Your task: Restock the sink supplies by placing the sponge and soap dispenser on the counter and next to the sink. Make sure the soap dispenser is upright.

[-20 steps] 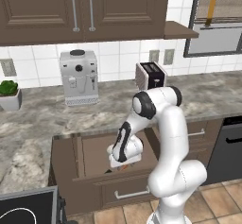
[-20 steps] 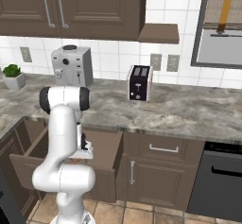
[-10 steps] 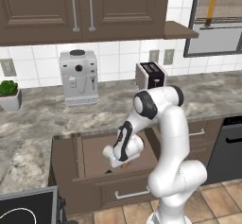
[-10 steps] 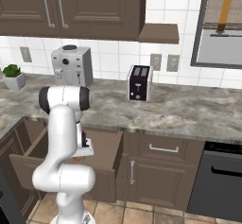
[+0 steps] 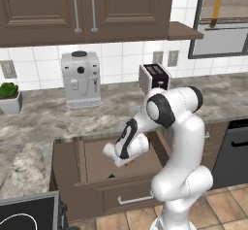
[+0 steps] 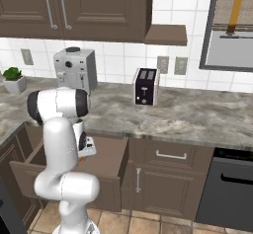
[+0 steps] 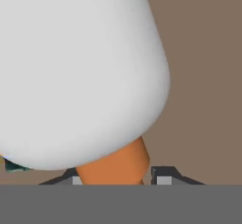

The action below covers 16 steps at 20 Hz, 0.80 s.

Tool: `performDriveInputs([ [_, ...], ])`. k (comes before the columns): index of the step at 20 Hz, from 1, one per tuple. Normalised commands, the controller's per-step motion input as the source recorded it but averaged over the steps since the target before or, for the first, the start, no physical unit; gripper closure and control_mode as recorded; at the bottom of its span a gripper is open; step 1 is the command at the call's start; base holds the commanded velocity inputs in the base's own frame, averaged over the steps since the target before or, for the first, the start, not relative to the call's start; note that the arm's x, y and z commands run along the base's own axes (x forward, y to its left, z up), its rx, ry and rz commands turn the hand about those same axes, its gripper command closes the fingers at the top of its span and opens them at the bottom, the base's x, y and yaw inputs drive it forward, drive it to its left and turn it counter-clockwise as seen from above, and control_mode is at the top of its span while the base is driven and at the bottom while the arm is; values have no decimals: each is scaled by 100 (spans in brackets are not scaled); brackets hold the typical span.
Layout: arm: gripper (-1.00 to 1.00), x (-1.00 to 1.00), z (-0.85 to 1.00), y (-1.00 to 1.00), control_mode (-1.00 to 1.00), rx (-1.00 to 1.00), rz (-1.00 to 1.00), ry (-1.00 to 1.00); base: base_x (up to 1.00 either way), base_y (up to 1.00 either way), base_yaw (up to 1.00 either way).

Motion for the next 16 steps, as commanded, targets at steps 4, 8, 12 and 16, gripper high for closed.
performDriveInputs([
  [4, 100, -23, 99, -43, -100, 8, 16, -1, 0, 0, 0],
  [8, 100, -25, 100, -45, -100, 6, 12, 0, 0, 0, 0],
  [12, 100, -28, 85, -37, -100, 3, 14, 1, 0, 0, 0],
  [16, 100, -5, 100, -33, -100, 4, 13, 0, 0, 0, 0],
])
